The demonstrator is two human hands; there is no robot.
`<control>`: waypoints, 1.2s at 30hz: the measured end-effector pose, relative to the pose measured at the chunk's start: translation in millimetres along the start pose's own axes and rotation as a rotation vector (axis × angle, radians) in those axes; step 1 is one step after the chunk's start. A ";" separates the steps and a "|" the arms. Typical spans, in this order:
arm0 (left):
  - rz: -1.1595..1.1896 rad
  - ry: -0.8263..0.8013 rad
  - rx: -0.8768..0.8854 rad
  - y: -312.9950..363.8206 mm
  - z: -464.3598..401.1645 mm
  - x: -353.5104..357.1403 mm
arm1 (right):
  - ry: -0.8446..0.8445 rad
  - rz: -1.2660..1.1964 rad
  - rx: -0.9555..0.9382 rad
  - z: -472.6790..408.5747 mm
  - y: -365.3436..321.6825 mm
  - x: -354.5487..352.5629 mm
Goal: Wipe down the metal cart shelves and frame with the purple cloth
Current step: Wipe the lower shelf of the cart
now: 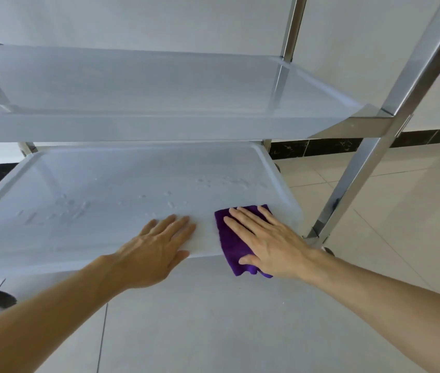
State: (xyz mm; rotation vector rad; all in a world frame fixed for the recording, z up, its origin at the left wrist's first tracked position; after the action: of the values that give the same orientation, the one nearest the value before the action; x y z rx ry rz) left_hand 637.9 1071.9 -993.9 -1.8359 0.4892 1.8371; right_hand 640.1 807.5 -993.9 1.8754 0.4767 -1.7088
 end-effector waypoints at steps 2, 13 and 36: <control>-0.006 0.039 0.014 -5.0 6.8 5.3 | -0.033 0.052 0.055 27.4 33.3 1.5; 0.046 0.081 -0.029 -1.4 9.6 15.2 | -0.027 0.003 0.084 -0.8 2.5 1.1; 0.105 -0.162 -0.079 39.6 -67.1 -11.8 | 0.202 -1.295 0.744 150.6 35.4 -40.2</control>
State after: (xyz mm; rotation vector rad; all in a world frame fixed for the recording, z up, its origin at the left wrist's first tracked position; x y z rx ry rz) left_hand 669.8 1000.1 -987.7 -1.7221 0.4680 2.0823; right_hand 537.2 691.7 -954.3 2.4692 1.5561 -2.7622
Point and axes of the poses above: each hand's wrist, its own z-axis away from the middle knuckle, its own x-axis out of the palm, y = z × x, the point moved 2 cm from there along -z, towards the middle knuckle, and after that the axes turned 2 degrees about y, right-handed, at the moved point
